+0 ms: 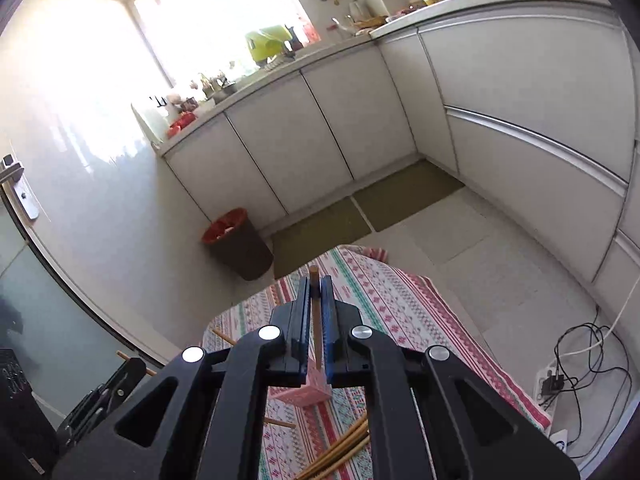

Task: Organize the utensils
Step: 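Carry both upright chopsticks over the pink holder with both grippers, then open the left gripper to drop its chopstick in while the right gripper releases its own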

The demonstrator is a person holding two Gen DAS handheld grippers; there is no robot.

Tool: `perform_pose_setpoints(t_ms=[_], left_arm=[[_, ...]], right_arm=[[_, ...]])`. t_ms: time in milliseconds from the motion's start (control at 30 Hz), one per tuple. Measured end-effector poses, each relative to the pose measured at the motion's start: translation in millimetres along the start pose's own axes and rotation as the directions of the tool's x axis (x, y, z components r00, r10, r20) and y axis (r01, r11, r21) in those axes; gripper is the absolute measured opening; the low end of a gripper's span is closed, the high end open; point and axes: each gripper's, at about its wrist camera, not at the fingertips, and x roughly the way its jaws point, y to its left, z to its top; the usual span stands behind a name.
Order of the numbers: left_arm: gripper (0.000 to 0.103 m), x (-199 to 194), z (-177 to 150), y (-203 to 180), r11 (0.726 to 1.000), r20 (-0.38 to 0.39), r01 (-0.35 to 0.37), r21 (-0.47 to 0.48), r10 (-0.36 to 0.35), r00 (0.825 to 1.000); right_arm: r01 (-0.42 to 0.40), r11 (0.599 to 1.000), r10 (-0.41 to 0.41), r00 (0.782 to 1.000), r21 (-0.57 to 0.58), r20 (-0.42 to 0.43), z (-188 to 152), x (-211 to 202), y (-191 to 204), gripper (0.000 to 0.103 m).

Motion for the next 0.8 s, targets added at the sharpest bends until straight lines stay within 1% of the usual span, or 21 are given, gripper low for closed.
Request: perform_pose_setpoints(t_ms=[167,300,367,467,533,600,633,800], left_arm=[[0.004,10,21,8,0.999,0.046,-0.036,-0.026,0.038,0.998],[0.004,22,27,15,0.997,0.063,-0.057,-0.049,0.06,0.996],[0.004,30,25,20,0.996,0.056,-0.069,-0.055,0.072,0.996],[0.005,50,18,26,0.994,0.024,-0.095,-0.056,0.097,0.995],[0.005,63,11,30,0.994,-0.015,-0.09,-0.057,0.089,0.996],[0.011,70,6,36,0.993,-0.041,-0.094,-0.073,0.091,0.995],[0.012,69,5,38,0.992,-0.042,-0.092,-0.081,0.089,0.995],[0.02,45,13,49,0.987,0.016,-0.1,-0.126,0.103,0.995]], right_arm=[[-0.069,0.998,0.07,0.997,-0.01,0.027,19,7,22,0.005],[-0.084,0.996,0.085,0.996,-0.031,0.028,19,22,35,0.005],[-0.085,0.995,0.085,0.996,-0.043,0.009,17,31,38,0.006],[-0.085,0.995,0.083,0.996,-0.058,-0.024,13,48,41,0.006],[-0.079,0.995,0.077,0.996,-0.067,-0.035,10,55,42,0.006],[-0.074,0.994,0.07,0.997,-0.077,-0.044,6,61,42,0.006],[-0.072,0.994,0.068,0.996,-0.083,-0.049,4,64,44,0.006],[-0.057,0.993,0.05,0.996,-0.108,-0.072,-6,77,50,0.006]])
